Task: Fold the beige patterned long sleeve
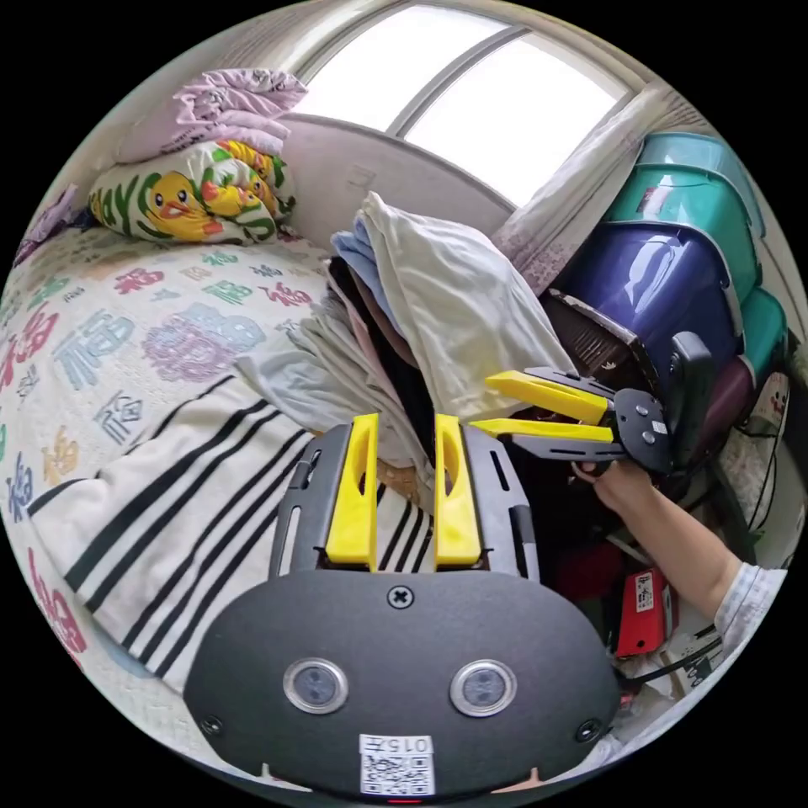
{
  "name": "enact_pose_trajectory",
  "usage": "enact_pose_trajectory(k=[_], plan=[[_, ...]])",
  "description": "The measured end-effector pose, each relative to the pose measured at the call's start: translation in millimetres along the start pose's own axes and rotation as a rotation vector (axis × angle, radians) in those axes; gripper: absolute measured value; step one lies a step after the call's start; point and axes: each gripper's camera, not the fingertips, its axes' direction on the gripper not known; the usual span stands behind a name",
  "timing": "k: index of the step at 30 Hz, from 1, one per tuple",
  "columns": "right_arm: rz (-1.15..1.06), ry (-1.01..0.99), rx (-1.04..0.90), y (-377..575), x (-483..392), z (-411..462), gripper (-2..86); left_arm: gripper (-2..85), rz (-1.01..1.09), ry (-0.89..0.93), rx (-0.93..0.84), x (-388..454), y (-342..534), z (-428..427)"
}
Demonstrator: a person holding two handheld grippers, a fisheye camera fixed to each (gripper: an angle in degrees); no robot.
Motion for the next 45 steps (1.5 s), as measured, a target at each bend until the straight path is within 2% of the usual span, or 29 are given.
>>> enact_pose_trajectory(k=[3, 5, 11, 15, 23, 29, 31, 37, 40, 42, 45], plan=[[-0.005, 0.142, -0.054, -6, -16, 23, 7.4, 10.5, 0.027, -0.003, -0.052, -2, -7, 30], [0.000, 0.169, -0.012, 1, -20, 24, 3.8, 10.4, 0.026, 0.013, -0.060, -7, -11, 39], [0.288, -0.055, 0.156, 49, 29, 3, -0.3, 8.1, 0.030, 0.053, -0.042, -21, -14, 49], [0.496, -0.228, 0.264, 90, 70, -6, -0.6, 1.1, -0.081, 0.186, 0.019, -41, -8, 40], [0.498, -0.306, 0.413, 102, 83, -58, -0.6, -0.8, -0.168, 0.436, 0.179, -67, -1, -30], [0.504, -0.382, 0.589, 90, 88, -137, -0.2, -0.9, -0.168, 0.638, 0.307, -53, -12, -137], [0.470, -0.390, 0.630, 81, 83, -170, -0.1, -0.9, -0.137, 0.717, 0.376, -38, -11, -196], [0.291, -0.484, 0.731, 42, 19, -283, -0.1, -0.9, 0.005, 0.749, 0.478, 17, 24, -380], [0.254, -0.638, 0.812, 36, -19, -323, -0.1, -0.9, 0.039, 0.750, 0.523, 34, 73, -479], [0.194, -0.815, 0.906, 35, -48, -350, -0.2, -0.9, 0.043, 0.767, 0.547, 41, 109, -541], [0.086, -0.987, 1.002, 23, -97, -374, -0.2, -0.9, 0.083, 0.673, 0.607, 61, 173, -651]])
